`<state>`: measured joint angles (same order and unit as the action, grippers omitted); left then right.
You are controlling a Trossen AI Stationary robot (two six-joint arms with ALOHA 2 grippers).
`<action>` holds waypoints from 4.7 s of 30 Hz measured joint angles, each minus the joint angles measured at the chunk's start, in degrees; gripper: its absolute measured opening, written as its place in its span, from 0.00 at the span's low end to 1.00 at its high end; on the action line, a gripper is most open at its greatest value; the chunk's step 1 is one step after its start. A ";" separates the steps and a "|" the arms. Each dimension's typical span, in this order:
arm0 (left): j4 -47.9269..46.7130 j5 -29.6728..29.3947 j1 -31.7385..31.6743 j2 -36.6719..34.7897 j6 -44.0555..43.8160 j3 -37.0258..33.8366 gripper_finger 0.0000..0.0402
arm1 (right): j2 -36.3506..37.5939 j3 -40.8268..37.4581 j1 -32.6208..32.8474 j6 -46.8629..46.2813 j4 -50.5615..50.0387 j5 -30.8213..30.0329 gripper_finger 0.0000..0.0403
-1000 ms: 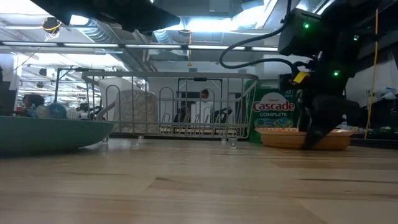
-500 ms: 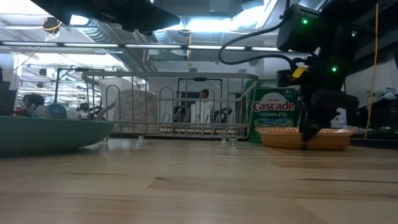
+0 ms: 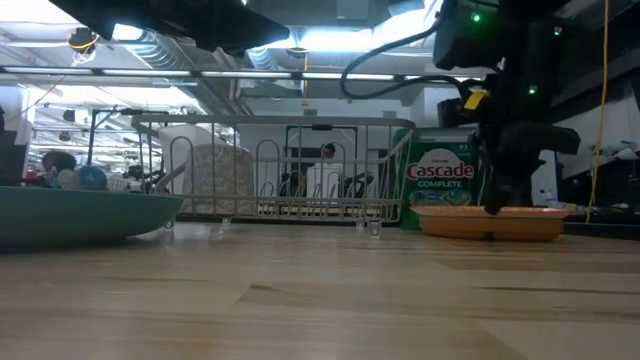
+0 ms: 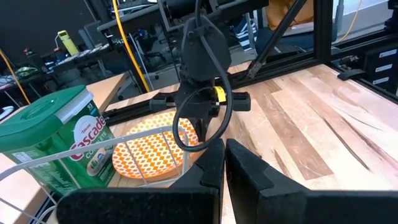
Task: Sort dishes
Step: Put the orange plate in the dish rack
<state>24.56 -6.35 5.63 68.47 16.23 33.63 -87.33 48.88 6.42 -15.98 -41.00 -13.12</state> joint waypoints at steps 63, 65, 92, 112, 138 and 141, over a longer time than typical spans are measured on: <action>27.39 5.11 0.27 10.74 -3.75 0.07 0.02 | -0.46 -6.64 -11.72 -0.04 0.86 -1.69 0.19; 28.54 5.02 -0.63 13.22 -5.78 1.73 0.02 | -0.46 -6.64 -11.72 -0.03 0.87 -1.96 0.21; -20.66 13.88 -23.25 25.85 -25.07 36.85 0.25 | -0.50 -6.62 -11.72 -0.05 0.90 -1.43 0.22; -26.05 13.57 -23.58 48.23 -24.84 58.43 0.33 | -0.52 -6.61 -11.69 -0.23 0.92 -1.34 0.22; -24.77 12.51 -21.53 51.93 -18.08 58.90 0.23 | -0.52 -6.67 -11.69 -0.23 0.97 -0.96 0.22; -24.61 12.58 -21.63 51.95 -18.65 58.92 0.16 | -0.50 -6.67 -11.65 -0.23 0.92 -0.94 0.22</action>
<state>-0.05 6.23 -16.00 120.42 -2.42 92.54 -87.83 42.22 -5.23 -16.21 -40.07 -14.07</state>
